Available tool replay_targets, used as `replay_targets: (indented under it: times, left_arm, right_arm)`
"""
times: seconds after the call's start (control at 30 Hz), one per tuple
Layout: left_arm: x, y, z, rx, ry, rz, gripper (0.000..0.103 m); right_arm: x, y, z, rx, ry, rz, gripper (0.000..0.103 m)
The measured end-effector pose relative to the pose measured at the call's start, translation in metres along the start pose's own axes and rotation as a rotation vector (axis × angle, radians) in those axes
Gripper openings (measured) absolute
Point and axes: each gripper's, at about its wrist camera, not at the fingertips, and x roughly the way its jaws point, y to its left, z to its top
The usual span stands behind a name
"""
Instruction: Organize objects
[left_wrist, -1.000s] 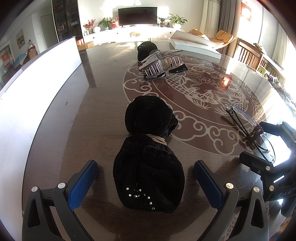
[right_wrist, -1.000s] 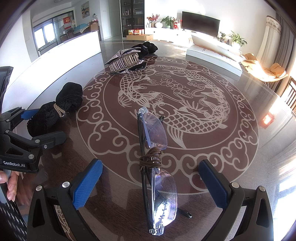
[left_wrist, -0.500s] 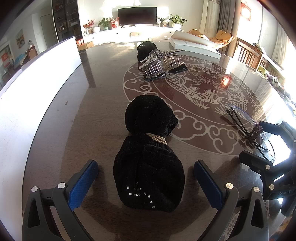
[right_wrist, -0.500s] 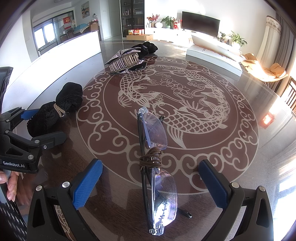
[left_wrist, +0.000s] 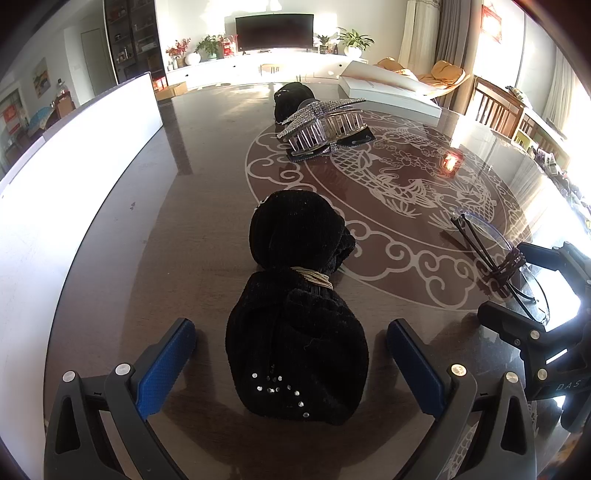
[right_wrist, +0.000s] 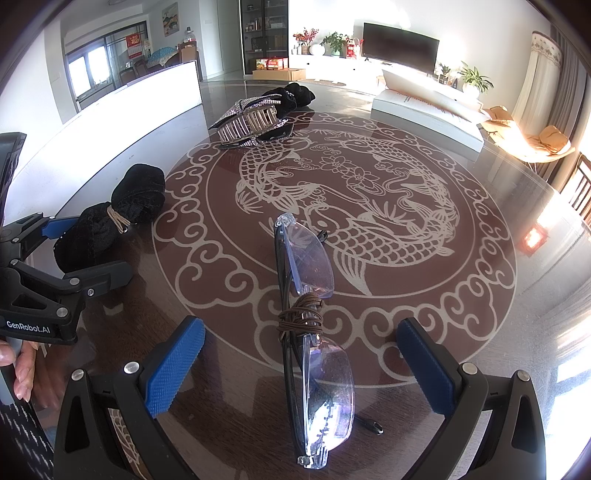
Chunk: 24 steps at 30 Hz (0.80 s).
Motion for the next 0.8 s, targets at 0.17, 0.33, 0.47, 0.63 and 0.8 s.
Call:
replay_targets:
  times: [0.17,0.33,0.47,0.63,0.8]
  left_arm:
    - [-0.0001,0.0,0.0,0.0,0.0,0.0,0.103]
    - [0.0002,-0.0007,0.0006,-0.001,0.0,0.003,0.103]
    - [0.0008,-0.0014,0.0012,-0.002,0.0,0.003,0.103]
    - [0.0004,-0.0013,0.001,-0.002,0.0,0.003,0.103]
    - [0.0001,-0.0013,-0.0005,-0.001,-0.002,0.001,0.103]
  right_arm:
    - [0.0001,0.0,-0.0001,0.0,0.0,0.0,0.103]
    - [0.0,0.0,0.0,0.0,0.0,0.0,0.103]
    - [0.0,-0.0001,-0.0001,0.0,0.0,0.0,0.103]
    - [0.0,0.0,0.0,0.0,0.0,0.0,0.103]
    - [0.0,0.0,0.0,0.0,0.0,0.0,0.103]
